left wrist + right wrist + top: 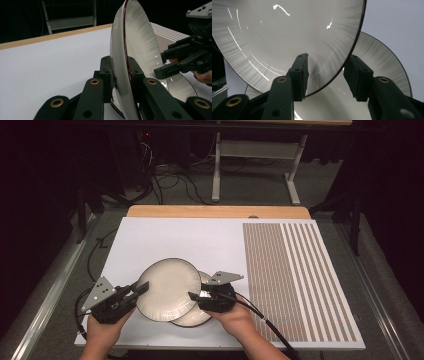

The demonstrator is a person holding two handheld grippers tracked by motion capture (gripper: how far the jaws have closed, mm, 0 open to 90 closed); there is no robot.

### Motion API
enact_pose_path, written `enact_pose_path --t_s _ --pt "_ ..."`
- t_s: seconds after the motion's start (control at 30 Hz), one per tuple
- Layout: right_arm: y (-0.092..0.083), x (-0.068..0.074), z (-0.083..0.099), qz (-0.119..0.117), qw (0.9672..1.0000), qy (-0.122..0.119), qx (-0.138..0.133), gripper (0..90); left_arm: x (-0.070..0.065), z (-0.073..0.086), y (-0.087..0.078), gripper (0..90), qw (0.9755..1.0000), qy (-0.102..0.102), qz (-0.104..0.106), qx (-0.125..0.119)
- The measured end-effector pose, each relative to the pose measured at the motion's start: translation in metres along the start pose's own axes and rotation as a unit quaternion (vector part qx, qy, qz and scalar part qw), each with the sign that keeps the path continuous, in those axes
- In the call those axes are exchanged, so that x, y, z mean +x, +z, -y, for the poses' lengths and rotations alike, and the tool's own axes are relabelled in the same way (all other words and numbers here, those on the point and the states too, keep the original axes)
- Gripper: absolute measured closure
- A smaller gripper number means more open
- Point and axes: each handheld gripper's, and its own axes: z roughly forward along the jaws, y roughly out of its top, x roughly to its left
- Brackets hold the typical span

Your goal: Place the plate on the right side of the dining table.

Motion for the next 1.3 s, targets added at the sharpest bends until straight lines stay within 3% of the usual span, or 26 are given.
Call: enact_pose_path --t_s 0.27,0.37,0.5,0.77,0.9,0.97,1.3 --pt "0.001 -0.003 0.002 -0.017 0.9996 0.020 -0.004 70.3 0.000 0.000 0.000 78.6 1.0000 -0.001 0.000 0.000" --pt "0.001 -0.006 0.003 -0.025 0.9989 0.039 -0.007 73.0 0.001 0.001 0.001 78.7 1.0000 -0.005 0.002 0.000" --pt "0.000 -0.011 0.004 -0.045 0.9965 0.069 -0.011 76.5 0.000 0.000 0.001 78.9 0.9999 -0.010 0.003 -0.001" --pt "-0.008 -0.017 0.002 -0.063 0.9930 0.099 -0.011 82.5 -0.006 -0.003 0.000 79.8 0.9999 -0.008 0.006 -0.001" --pt "-0.019 -0.017 -0.002 -0.057 0.9934 0.095 -0.029 86.8 -0.007 -0.005 0.000 80.4 0.9999 -0.009 0.008 0.002" --pt "-0.024 -0.016 -0.004 -0.047 0.9952 0.080 -0.031 86.9 -0.009 -0.006 0.002 80.3 0.9999 -0.012 0.012 0.003" --pt "-0.053 -0.022 -0.009 -0.030 0.9962 0.067 -0.048 87.3 -0.022 -0.020 0.013 80.3 0.9996 -0.008 0.025 -0.007"
